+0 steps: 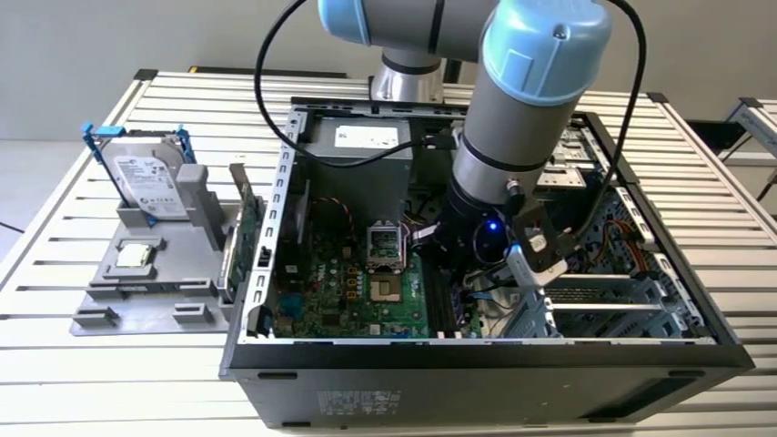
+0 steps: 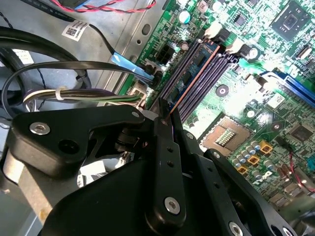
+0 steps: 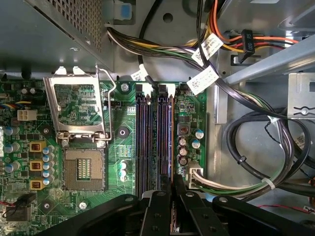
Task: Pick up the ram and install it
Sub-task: 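Insert the ram into the slot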
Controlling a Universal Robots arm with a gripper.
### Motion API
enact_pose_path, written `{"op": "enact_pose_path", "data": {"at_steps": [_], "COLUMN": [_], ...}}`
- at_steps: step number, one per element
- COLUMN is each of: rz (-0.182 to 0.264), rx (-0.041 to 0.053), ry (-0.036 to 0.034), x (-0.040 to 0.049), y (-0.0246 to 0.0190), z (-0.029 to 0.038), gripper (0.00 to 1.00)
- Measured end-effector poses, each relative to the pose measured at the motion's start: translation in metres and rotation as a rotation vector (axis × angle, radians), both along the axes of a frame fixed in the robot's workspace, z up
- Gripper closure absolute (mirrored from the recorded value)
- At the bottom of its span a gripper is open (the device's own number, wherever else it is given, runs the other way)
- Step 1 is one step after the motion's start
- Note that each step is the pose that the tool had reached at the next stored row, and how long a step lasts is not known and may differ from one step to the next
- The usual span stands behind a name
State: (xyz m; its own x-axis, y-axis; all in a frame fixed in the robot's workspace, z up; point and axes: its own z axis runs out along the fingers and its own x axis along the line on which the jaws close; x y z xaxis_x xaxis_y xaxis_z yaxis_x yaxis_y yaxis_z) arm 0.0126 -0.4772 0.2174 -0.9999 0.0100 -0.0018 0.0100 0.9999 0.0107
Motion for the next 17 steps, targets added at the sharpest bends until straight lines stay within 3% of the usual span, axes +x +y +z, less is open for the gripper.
{"op": "enact_pose_path", "data": {"at_steps": [17], "rz": [-0.009], "rx": [0.0002], "ry": [-0.0001], "x": [0.0011], "y": [0.0], "z": [-0.0021], "gripper": [1.0]}}
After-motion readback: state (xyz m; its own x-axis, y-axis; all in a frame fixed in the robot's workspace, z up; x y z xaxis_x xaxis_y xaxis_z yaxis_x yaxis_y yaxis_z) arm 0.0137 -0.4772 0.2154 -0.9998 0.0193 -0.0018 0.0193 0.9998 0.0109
